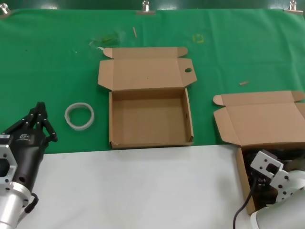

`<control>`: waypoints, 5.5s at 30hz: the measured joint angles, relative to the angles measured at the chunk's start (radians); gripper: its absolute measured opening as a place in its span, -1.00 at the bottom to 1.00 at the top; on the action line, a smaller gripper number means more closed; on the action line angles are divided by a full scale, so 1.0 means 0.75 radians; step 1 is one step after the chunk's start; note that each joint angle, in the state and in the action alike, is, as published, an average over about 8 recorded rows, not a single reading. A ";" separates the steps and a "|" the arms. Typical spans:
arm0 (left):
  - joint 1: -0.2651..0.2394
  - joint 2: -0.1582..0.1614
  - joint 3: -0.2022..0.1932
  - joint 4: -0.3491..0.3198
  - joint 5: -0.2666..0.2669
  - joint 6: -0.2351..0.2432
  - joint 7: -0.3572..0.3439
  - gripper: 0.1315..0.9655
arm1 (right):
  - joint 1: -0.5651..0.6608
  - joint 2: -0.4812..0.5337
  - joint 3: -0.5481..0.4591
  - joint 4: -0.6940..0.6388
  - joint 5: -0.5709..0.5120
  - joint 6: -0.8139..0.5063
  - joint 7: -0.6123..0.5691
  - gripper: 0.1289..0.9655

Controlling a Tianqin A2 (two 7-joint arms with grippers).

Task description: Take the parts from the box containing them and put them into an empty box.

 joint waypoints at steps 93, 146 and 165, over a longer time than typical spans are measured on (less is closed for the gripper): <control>0.000 0.000 0.000 0.000 0.000 0.000 0.000 0.90 | 0.124 -0.001 -0.214 0.252 0.158 -0.077 0.072 -0.85; 0.000 0.000 0.000 0.000 0.000 0.000 0.000 1.00 | 0.574 0.002 -0.886 -0.374 0.357 -0.531 0.736 -0.80; 0.000 0.000 0.000 0.000 0.000 0.000 0.000 1.00 | 0.574 0.002 -0.886 -0.374 0.357 -0.531 0.735 -0.26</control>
